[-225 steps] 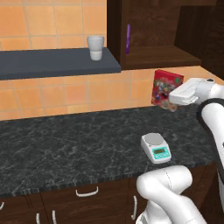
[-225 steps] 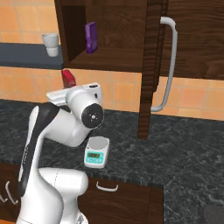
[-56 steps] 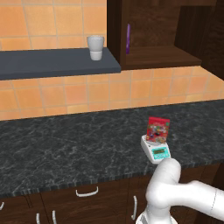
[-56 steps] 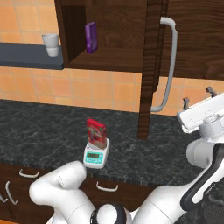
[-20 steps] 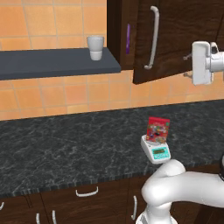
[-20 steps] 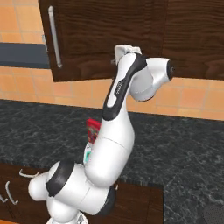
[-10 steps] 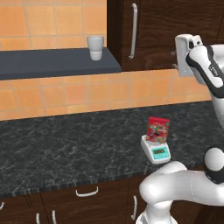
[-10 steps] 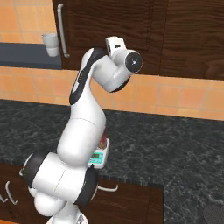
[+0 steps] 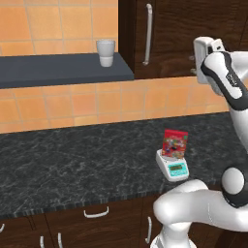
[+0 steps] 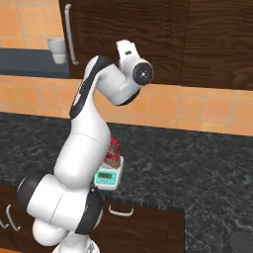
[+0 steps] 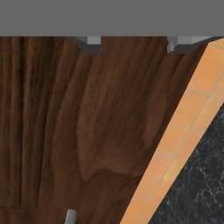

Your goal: Pick the cereal and place it on the digital scale for weighing, and close the cabinet.

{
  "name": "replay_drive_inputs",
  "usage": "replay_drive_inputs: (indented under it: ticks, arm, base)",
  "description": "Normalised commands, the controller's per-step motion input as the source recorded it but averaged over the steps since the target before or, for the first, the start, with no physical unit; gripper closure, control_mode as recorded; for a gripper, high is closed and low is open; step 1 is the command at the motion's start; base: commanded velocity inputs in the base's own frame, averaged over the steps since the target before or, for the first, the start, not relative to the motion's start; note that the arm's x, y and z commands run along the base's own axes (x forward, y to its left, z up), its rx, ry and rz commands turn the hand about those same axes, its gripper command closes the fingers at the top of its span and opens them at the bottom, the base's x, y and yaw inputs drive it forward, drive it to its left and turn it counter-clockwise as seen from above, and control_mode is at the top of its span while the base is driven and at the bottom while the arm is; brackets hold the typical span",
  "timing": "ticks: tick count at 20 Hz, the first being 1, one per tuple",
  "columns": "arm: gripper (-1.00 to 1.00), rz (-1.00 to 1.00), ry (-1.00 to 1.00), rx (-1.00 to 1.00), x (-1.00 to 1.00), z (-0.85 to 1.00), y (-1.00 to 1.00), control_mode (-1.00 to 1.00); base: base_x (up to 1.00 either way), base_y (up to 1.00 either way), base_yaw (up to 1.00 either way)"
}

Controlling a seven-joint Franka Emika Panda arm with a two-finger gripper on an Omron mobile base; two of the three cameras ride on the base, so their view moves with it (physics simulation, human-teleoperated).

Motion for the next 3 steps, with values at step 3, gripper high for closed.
replay_drive_inputs:
  ticks: [3]
  arm:
    - [-1.0, 0.0, -0.28, 0.0, -0.52, -0.03, 0.0, -1.0]
  base:
    - [0.0, 0.0, 0.0]
